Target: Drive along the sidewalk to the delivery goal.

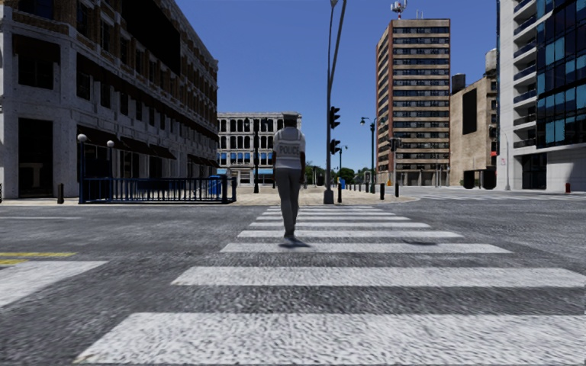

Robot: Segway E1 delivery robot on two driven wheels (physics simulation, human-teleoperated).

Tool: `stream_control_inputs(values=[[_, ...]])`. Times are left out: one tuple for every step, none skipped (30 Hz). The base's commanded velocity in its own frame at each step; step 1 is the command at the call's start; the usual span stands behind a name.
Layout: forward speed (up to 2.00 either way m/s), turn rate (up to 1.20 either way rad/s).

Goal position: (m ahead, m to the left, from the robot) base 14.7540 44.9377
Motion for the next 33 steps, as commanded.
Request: stream_control_inputs(values=[[1.99, 0.0], [1.99, 0.0], [1.99, 0.0], [1.99, 0.0], [1.99, 0.0], [1.99, 0.0], [1.99, 0.0], [1.99, 0.0], [1.99, 0.0], [1.99, 0.0], [1.99, 0.0], [1.99, 0.0], [1.99, 0.0], [1.99, 0.0], [1.99, 0.0], [1.99, 0.0], [1.99, 0.0], [1.99, 0.0], [1.99, 0.0], [1.99, 0.0], [1.99, 0.0], [1.99, 0.0], [1.99, 0.0], [1.99, 0.0], [1.99, 0.0], [1.99, 0.0], [1.99, 0.0], [1.99, 0.0], [1.99, 0.0], [1.99, 0.0], [1.99, 0.0], [1.99, 0.0], [1.99, 0.0]])
